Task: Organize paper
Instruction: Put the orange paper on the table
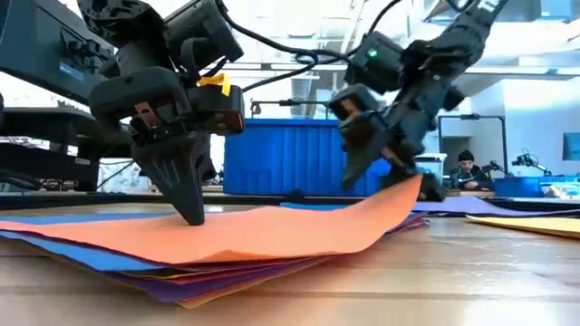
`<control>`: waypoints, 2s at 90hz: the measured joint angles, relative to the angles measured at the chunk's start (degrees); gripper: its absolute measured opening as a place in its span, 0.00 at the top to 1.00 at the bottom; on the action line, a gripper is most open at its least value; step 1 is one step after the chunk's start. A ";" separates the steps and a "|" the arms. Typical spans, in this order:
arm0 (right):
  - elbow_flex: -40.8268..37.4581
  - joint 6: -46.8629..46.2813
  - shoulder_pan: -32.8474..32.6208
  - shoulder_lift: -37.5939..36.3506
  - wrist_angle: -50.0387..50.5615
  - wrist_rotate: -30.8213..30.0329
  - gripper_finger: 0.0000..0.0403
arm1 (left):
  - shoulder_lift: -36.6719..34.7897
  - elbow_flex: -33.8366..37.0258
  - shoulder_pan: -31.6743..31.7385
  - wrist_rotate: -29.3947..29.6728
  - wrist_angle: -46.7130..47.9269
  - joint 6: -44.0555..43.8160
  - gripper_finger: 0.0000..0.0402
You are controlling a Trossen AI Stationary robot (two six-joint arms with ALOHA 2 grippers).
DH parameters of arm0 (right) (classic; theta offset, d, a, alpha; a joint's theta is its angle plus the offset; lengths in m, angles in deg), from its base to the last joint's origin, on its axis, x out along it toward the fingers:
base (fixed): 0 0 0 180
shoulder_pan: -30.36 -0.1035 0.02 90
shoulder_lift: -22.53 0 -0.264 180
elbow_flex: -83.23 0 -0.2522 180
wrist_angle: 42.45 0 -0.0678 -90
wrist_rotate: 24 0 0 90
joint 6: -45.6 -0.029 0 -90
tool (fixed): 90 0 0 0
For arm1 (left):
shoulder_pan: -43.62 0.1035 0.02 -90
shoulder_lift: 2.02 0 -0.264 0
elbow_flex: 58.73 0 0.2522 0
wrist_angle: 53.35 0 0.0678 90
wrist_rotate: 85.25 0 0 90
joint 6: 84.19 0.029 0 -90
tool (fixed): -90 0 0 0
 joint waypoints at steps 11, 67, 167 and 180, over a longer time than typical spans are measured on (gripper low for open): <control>2.66 4.38 0.91 1.73 -0.04 1.61 0.54 | 0.00 0.00 -0.02 0.00 -0.07 0.01 1.00; 6.61 23.46 2.71 -0.38 9.39 7.02 0.99 | -7.36 -4.19 1.76 0.40 14.07 4.00 1.00; 12.87 33.36 -2.30 -3.75 19.82 5.26 1.00 | -17.70 9.84 11.50 -8.04 -4.30 -21.57 0.94; 12.87 31.98 -2.22 -3.75 19.75 4.53 1.00 | -17.70 11.12 11.98 -7.90 -7.05 -22.97 0.83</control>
